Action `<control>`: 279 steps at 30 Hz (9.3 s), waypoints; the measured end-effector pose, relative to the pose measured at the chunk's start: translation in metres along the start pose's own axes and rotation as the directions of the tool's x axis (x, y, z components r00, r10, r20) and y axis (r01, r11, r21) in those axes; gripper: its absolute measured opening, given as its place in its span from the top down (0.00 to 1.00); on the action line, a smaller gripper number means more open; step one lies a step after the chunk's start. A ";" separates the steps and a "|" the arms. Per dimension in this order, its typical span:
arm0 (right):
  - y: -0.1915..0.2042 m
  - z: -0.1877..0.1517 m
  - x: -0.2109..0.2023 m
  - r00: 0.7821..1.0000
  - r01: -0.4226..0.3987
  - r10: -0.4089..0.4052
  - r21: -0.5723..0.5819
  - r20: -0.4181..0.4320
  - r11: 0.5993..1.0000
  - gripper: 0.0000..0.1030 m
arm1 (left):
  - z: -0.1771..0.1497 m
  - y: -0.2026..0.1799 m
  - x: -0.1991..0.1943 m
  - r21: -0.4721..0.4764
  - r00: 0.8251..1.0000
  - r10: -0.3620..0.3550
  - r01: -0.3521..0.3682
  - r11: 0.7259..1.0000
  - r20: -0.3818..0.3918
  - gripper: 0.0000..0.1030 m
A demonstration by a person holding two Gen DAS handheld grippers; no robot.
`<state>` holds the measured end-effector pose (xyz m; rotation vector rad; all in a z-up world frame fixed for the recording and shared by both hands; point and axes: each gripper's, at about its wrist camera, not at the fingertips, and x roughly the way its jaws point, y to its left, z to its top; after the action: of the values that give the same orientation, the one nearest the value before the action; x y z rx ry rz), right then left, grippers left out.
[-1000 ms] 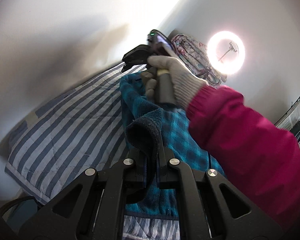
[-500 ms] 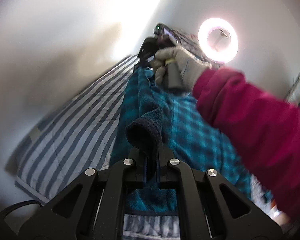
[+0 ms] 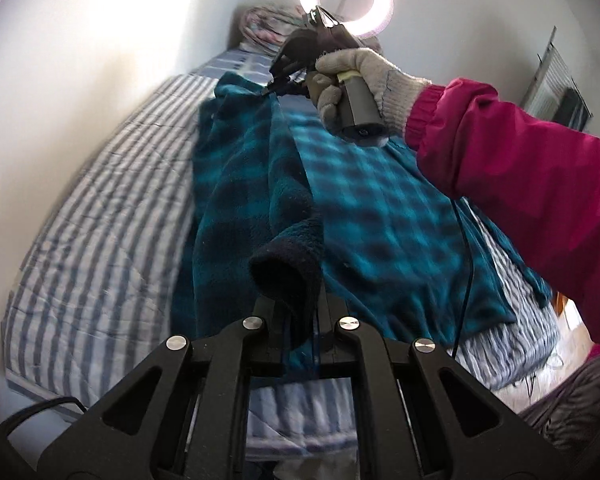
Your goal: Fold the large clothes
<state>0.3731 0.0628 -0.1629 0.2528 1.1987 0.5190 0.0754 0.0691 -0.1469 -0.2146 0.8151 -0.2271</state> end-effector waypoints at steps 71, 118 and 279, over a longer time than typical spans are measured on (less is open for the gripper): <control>0.002 -0.126 -0.014 0.992 0.117 -0.094 -0.363 0.082 0.925 0.74 | -0.047 0.147 0.049 -0.628 0.991 -0.078 -0.006 0.778 -0.105 0.72; 0.083 -0.092 0.065 0.955 0.220 -0.277 -0.380 -0.102 0.898 0.41 | -0.004 0.044 0.018 -0.314 0.999 -0.041 0.038 0.949 -0.005 0.97; -0.507 -0.449 -0.390 0.888 0.000 -0.368 0.799 0.278 0.602 0.44 | 0.055 -0.166 0.029 0.188 0.941 -0.252 0.297 0.936 -0.227 0.38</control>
<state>-0.0226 -0.6073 -0.2314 0.9422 0.9373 -0.3025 0.1155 -0.0921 -0.0849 -0.0972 0.9512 -0.6095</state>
